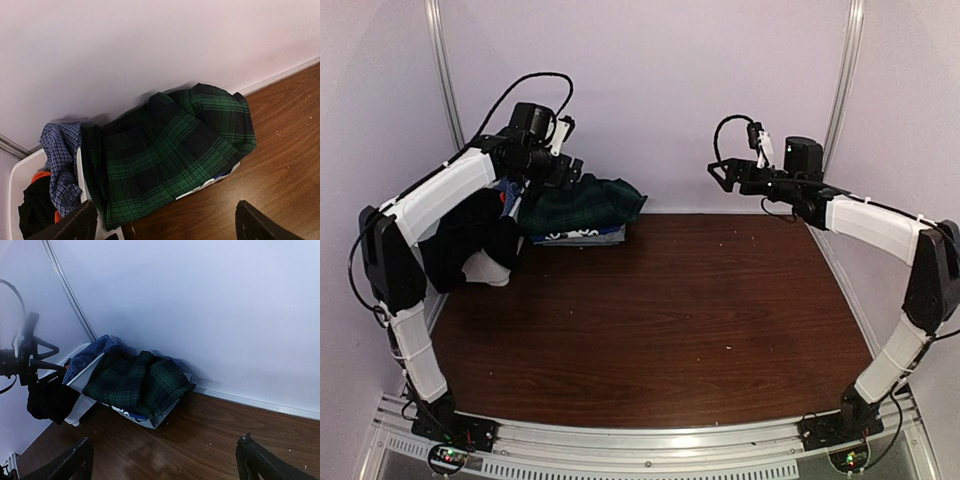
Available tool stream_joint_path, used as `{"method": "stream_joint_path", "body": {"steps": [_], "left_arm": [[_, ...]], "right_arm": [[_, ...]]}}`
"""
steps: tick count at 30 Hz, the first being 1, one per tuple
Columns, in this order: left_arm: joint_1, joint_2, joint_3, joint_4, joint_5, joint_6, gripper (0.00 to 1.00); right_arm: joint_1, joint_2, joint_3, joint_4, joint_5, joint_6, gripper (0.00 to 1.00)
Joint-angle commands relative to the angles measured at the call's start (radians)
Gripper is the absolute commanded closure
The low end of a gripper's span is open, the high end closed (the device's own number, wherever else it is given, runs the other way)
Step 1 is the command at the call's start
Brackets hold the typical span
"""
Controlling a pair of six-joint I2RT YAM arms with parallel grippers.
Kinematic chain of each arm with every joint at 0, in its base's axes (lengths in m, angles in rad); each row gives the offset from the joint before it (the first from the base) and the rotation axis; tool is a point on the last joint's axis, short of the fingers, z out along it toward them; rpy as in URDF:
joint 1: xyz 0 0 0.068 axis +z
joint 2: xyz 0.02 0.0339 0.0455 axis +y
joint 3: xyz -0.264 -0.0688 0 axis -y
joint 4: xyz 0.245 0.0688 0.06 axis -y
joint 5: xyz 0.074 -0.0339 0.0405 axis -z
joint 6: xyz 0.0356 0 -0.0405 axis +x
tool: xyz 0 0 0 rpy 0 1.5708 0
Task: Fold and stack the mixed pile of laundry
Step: Reset both arms
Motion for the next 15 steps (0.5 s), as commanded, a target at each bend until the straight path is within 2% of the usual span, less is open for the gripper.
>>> {"method": "stream_joint_path", "body": {"steps": [1, 7, 15], "left_arm": [[-0.030, -0.161, -0.213, 0.045, 0.044, -0.053, 0.02], [-0.035, -0.358, -0.654, 0.205, 0.097, -0.142, 0.02], [-0.059, -0.498, -1.067, 0.381, 0.131, -0.282, 0.02]], "right_arm": [[-0.003, -0.100, -0.134, -0.115, -0.026, -0.031, 0.00], [-0.002, -0.239, -0.376, -0.114, -0.041, 0.005, 0.00], [-0.001, -0.365, -0.661, -0.079, 0.001, 0.024, 0.00]]}}
